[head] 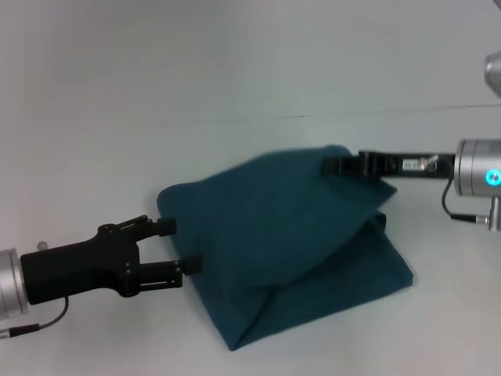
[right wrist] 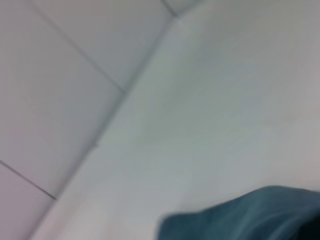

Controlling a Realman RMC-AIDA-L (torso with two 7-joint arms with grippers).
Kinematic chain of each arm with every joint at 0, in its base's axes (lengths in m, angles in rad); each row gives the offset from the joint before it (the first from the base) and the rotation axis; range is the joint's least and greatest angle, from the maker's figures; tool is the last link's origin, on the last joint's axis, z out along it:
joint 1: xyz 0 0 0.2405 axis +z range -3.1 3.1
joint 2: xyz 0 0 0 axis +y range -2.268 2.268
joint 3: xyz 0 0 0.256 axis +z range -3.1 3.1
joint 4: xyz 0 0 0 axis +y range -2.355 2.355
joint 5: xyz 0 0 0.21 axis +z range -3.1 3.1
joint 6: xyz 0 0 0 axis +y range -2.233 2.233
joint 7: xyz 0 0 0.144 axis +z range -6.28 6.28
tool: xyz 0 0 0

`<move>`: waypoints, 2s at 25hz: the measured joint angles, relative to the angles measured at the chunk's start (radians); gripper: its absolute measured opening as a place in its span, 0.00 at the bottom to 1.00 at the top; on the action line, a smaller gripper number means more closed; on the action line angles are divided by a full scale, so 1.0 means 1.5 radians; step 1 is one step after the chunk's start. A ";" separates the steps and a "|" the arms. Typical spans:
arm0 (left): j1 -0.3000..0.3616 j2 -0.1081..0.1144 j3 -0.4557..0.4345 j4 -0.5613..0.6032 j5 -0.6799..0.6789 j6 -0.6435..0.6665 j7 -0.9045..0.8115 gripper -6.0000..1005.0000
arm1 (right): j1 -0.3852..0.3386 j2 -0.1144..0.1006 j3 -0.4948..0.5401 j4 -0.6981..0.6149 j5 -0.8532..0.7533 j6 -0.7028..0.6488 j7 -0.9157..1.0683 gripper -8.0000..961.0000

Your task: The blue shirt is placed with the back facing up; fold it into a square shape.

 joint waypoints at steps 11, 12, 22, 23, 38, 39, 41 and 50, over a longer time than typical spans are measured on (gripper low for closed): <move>0.003 -0.001 -0.017 0.000 -0.008 -0.003 -0.001 0.93 | -0.024 0.032 0.002 -0.160 0.057 -0.101 -0.023 0.09; 0.004 -0.001 -0.017 0.000 -0.009 -0.003 -0.001 0.93 | -0.026 0.032 0.002 -0.166 0.064 -0.109 -0.023 0.09; 0.006 -0.001 -0.025 0.000 -0.010 0.000 -0.008 0.93 | -0.038 0.033 0.003 -0.175 0.097 -0.174 -0.016 0.11; 0.006 -0.001 -0.025 0.000 -0.010 0.000 -0.008 0.93 | -0.042 0.034 0.003 -0.175 0.098 -0.175 -0.014 0.11; 0.000 -0.002 -0.024 -0.002 -0.010 0.000 -0.016 0.93 | -0.125 0.026 0.030 -0.166 0.101 -0.172 0.006 0.14; 0.000 -0.003 -0.024 -0.002 -0.010 -0.001 -0.016 0.93 | -0.129 0.025 0.030 -0.162 0.097 -0.167 0.007 0.14; 0.000 -0.005 -0.022 -0.003 -0.010 -0.003 -0.016 0.93 | -0.134 0.022 0.031 -0.154 0.087 -0.152 0.008 0.14; -0.001 -0.005 -0.023 -0.005 -0.010 -0.004 -0.024 0.93 | -0.142 0.013 0.031 -0.111 0.038 -0.083 0.003 0.16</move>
